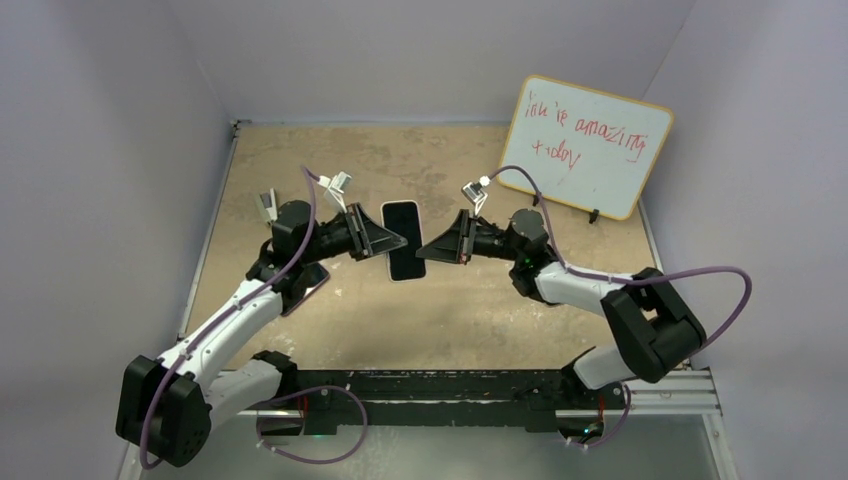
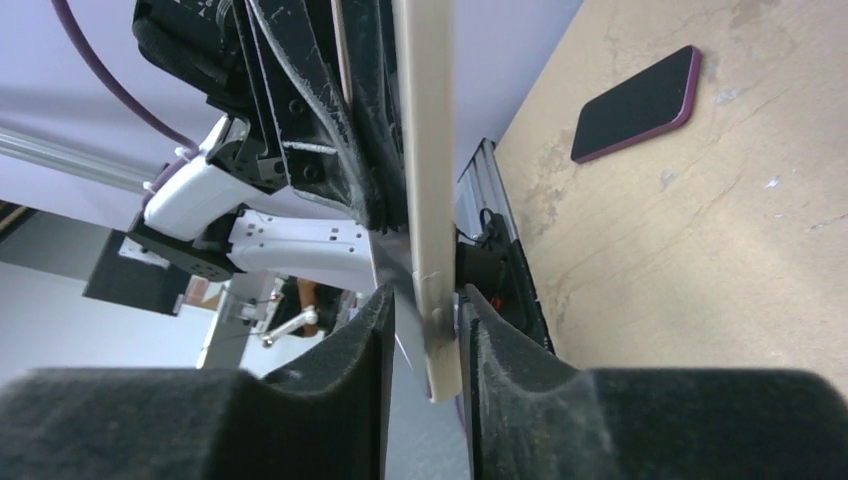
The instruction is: Put the phone into the phone case
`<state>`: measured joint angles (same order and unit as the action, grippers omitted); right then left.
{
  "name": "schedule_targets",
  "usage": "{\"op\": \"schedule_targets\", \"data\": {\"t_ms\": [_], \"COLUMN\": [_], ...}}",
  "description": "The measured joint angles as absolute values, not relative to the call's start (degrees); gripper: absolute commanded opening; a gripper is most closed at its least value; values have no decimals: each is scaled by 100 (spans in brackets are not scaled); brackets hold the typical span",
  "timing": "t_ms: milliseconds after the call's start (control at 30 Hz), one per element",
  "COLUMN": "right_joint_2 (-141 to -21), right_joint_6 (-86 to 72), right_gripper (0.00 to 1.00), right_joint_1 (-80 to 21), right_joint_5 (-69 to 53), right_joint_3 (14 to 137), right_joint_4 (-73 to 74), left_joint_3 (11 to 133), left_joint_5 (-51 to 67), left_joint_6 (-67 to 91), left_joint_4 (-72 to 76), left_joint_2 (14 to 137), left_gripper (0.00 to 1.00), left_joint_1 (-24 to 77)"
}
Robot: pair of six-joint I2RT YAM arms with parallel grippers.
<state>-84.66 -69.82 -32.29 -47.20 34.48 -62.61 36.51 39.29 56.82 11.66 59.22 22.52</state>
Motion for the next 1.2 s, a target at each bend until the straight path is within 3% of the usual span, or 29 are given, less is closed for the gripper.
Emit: {"op": "schedule_targets", "data": {"t_ms": [133,367,467,533,700,1000,1033,1133,1200], "right_joint_2": [-8147,-7861,-7915,-7999,-8152,-8206,-8173,-8044,-7944], "right_joint_6": [-6593,-6202,-6191,-6217,-6405,-6595,-6536,-6281,-6029], "right_gripper": [58,61,56,46,0,0,5,38,53], "right_joint_1": [-3229,-3229,-3229,-3229,-3232,-3225,-3227,-3236,-3240], "right_joint_5": [-4584,-4466,-4458,-4466,-4466,-4276,-4217,-3975,-3704], "right_joint_3": [3448,3223,3138,3138,3138,3107,3144,3321,3483], "right_joint_4": [-5712,-5284,-5218,-5266,-5496,-5118,-4912,-4163,-3568], "left_joint_3": [3605,3577,3577,3577,3577,3682,3697,3798,3903], "left_joint_5": [3846,3809,3811,3811,3750,3559,3557,3557,3548], "left_joint_6": [5787,5992,6066,6088,6045,5577,5527,5450,5433], "left_joint_4": [1249,1649,1848,1951,2027,1671,1627,1557,1584], "left_joint_2": [5927,6145,6283,6368,6576,6834,6873,7087,7299], "left_gripper": [0,0,0,0,0,0,0,0,0], "left_joint_1": [2250,2250,2250,2250,2250,2237,2237,2235,2246]}}
